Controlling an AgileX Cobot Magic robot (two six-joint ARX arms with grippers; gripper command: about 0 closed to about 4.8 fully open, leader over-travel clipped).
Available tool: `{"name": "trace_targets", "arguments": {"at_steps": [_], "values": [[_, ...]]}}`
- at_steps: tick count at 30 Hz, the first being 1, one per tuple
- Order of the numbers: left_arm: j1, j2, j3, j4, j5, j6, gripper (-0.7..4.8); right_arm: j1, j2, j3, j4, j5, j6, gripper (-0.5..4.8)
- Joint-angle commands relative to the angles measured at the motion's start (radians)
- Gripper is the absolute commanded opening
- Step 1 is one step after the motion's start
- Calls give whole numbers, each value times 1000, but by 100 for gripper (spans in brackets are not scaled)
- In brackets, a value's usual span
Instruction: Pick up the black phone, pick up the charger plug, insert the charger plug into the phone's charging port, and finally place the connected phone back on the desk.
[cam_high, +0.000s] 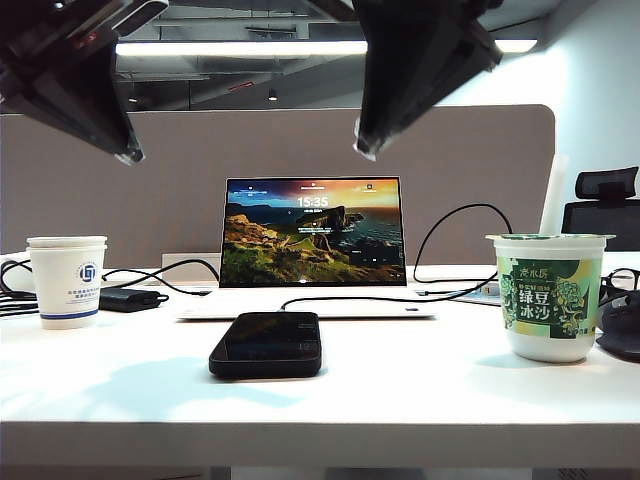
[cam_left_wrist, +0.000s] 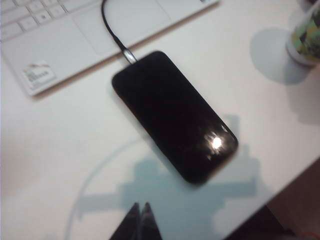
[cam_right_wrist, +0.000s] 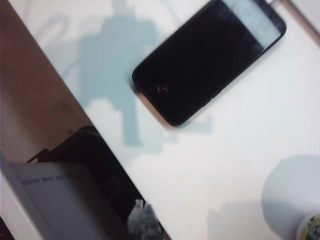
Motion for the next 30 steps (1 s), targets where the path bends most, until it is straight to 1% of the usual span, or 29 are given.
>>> {"name": "trace_targets", "arguments": {"at_steps": [1,3,7,9,10,14,16,21,25,30], "values": [[-33,-27,-19,3,-1,-2,-6,-11,-50,-19,26,3,-3,-1],[-52,-45,-31,15,-2,-7,-6,-15,-87,-43,50,11,-4,-1],[-93,-88,-53,44,-59,-23,-6,-27,-180,-117,113,31,-34,-1],[-101,-117,-79,84,-68,-26,-6,-26,-233,-168,148,56,-34,-1],[-101,-135,-97,107,-68,-30,-6,-27,-258,-191,165,72,-33,-1],[-101,-218,-187,209,-68,-38,-6,-28,-371,-295,231,198,-34,-1],[-101,-259,-228,249,-68,-37,-6,-30,-418,-338,266,221,-33,-1],[-101,-341,-298,318,-72,-37,-6,-50,-530,-449,386,218,-34,-1],[-101,-399,-353,355,-114,-30,-6,-51,-597,-533,445,218,-62,-1],[-101,-502,-445,419,-115,-19,-6,-51,-674,-655,539,219,-53,-1]]}}
